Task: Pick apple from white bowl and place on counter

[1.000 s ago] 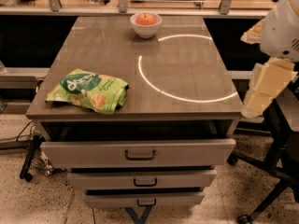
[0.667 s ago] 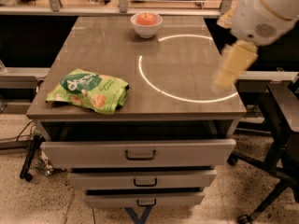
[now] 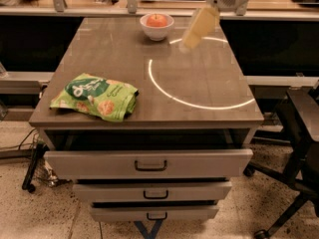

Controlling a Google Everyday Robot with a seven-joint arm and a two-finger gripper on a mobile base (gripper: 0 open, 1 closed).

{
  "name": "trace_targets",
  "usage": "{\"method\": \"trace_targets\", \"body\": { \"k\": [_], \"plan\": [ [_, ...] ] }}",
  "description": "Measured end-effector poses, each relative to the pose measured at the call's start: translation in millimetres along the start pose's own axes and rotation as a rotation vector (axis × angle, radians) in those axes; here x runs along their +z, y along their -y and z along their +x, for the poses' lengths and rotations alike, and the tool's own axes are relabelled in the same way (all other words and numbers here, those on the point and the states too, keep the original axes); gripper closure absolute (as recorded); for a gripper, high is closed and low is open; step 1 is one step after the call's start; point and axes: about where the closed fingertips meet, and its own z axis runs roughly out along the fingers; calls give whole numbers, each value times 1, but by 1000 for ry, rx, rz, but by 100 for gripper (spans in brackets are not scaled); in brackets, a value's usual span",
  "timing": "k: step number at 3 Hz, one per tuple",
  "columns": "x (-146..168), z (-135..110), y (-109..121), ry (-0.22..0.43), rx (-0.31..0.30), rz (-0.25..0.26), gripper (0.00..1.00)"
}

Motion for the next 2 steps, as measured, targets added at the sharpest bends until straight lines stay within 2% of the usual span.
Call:
{"method": "trace_targets", "body": {
  "k": [1,2],
  "plan": [
    [-7,-19,24,49,-3,47,0],
    [-7,-19,24,49,-3,47,0]
  ]
}}
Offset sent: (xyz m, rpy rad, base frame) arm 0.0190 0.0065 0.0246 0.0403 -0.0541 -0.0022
